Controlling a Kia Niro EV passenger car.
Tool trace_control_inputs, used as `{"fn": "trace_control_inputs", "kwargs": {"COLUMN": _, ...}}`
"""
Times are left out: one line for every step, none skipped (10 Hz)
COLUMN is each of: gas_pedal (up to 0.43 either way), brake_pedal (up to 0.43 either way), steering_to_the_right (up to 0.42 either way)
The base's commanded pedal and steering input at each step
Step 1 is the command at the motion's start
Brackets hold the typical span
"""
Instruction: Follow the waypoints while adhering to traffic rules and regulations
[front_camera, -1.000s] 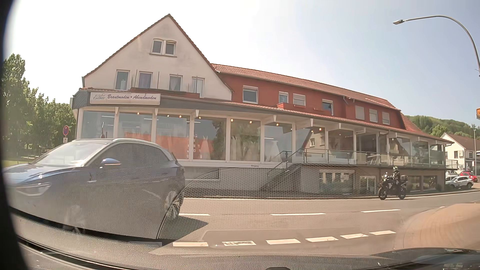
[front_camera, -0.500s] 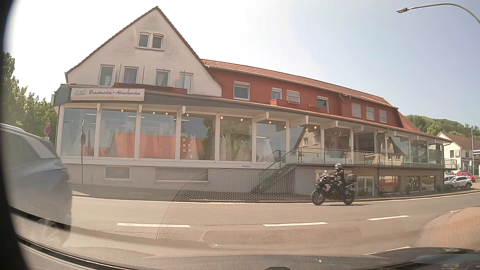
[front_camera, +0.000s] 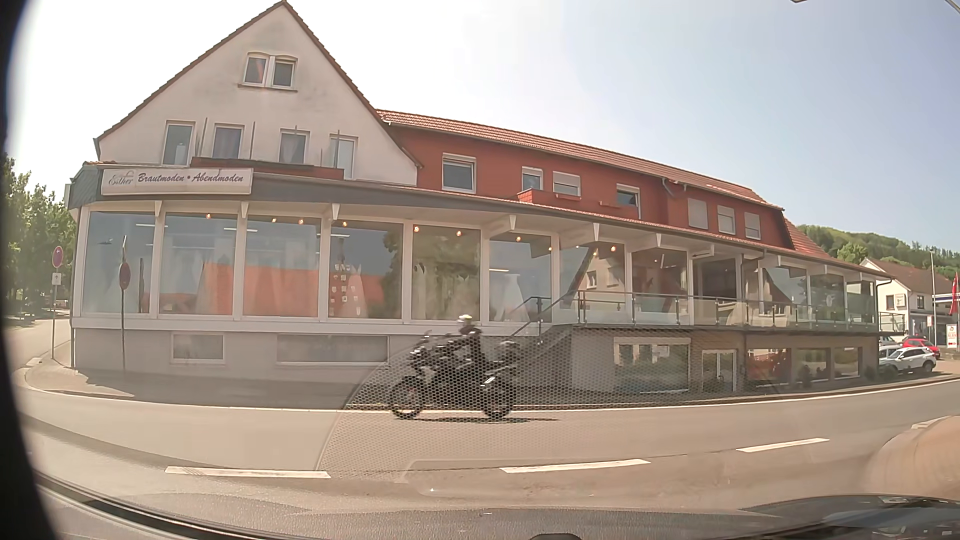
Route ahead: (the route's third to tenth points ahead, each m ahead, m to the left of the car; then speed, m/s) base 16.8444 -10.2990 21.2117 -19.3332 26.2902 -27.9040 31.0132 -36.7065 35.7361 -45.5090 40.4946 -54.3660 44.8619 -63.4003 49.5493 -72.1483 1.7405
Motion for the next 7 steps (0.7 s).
{"fn": "trace_control_inputs", "kwargs": {"gas_pedal": 0.358, "brake_pedal": 0.000, "steering_to_the_right": 0.192}}
{"fn": "trace_control_inputs", "kwargs": {"gas_pedal": 0.409, "brake_pedal": 0.000, "steering_to_the_right": 0.199}}
{"fn": "trace_control_inputs", "kwargs": {"gas_pedal": 0.421, "brake_pedal": 0.000, "steering_to_the_right": 0.201}}
{"fn": "trace_control_inputs", "kwargs": {"gas_pedal": 0.421, "brake_pedal": 0.000, "steering_to_the_right": 0.201}}
{"fn": "trace_control_inputs", "kwargs": {"gas_pedal": 0.421, "brake_pedal": 0.000, "steering_to_the_right": 0.201}}
{"fn": "trace_control_inputs", "kwargs": {"gas_pedal": 0.421, "brake_pedal": 0.000, "steering_to_the_right": 0.201}}
{"fn": "trace_control_inputs", "kwargs": {"gas_pedal": 0.429, "brake_pedal": 0.000, "steering_to_the_right": 0.201}}
